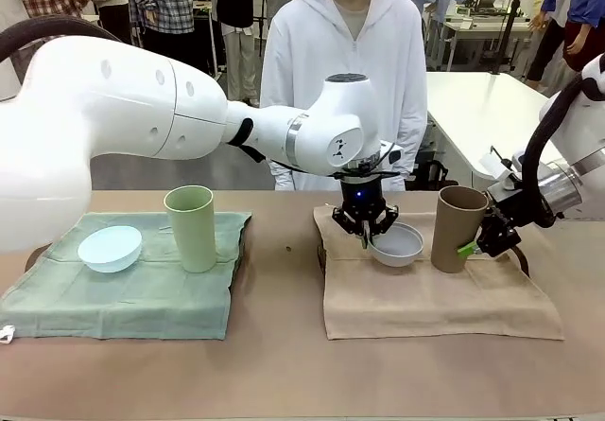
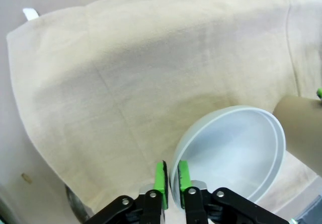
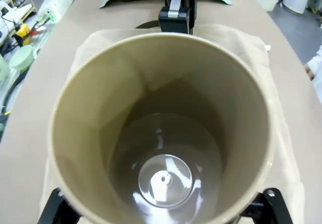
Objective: Set up a tray with a mat and arrange the tableware.
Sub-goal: Place the Picnic Bowl and Reusable plastic cup back onto the Handle tray in front of the human's position.
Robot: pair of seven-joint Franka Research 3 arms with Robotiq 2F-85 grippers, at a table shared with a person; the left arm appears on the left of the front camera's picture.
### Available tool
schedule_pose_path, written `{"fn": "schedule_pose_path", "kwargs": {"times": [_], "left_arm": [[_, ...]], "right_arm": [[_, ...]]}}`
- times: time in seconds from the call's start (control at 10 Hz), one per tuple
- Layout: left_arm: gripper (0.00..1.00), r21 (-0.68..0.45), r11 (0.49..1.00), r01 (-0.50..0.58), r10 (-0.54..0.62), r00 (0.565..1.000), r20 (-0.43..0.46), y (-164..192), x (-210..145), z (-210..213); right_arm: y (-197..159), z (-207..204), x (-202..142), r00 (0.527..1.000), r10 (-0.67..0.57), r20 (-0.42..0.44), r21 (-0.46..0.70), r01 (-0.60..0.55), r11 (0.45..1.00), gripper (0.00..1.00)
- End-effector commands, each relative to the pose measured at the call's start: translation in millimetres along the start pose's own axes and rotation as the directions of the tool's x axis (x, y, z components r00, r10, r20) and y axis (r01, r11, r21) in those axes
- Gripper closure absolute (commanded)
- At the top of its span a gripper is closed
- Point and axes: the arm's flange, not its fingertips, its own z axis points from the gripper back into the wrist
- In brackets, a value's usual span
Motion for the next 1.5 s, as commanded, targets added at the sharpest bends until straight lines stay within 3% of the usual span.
{"fn": "schedule_pose_path", "kwargs": {"times": [0.0,0.1,0.2,0.4,0.5,0.8,0.9,1.1,1.4], "left_arm": [[0.16,-0.004,1.000,0.008,-0.008,1.000,-0.013,4,-4,8],[0.12,-0.005,1.000,0.008,-0.008,1.000,-0.015,5,-5,11],[0.00,-0.002,1.000,0.000,0.000,1.000,-0.013,7,-7,17],[0.00,0.005,1.000,0.004,-0.004,1.000,-0.011,13,-13,31],[0.34,0.008,1.000,0.014,-0.013,1.000,-0.017,18,-18,41],[0.34,0.074,0.980,0.187,-0.184,0.982,-0.047,33,-45,83],[0.34,0.127,0.967,0.220,-0.215,0.975,-0.046,38,-58,102],[0.34,0.219,0.950,0.223,-0.222,0.975,-0.031,53,-79,136],[0.34,0.283,0.949,0.139,-0.159,0.986,0.050,72,-102,182]], "right_arm": [[-1,-2,-3,0.999,-0.031,-0.036,-0.053,0.029,0.998,0.00],[1,3,-3,0.996,-0.041,-0.073,-0.080,0.035,0.996,0.00],[3,10,-3,0.992,-0.044,-0.119,-0.103,0.032,0.994,0.00],[6,31,-9,0.977,-0.081,-0.195,-0.088,0.064,0.994,0.00],[10,46,-8,0.970,-0.130,-0.203,-0.078,0.116,0.990,0.00],[44,79,32,0.889,-0.307,-0.340,-0.081,0.298,0.951,0.00],[52,90,53,0.848,-0.392,-0.357,-0.093,0.385,0.918,0.00],[60,99,96,0.706,-0.595,-0.384,-0.245,0.543,0.803,0.00],[59,114,155,0.547,-0.762,-0.347,-0.463,0.607,0.646,0.00]]}}
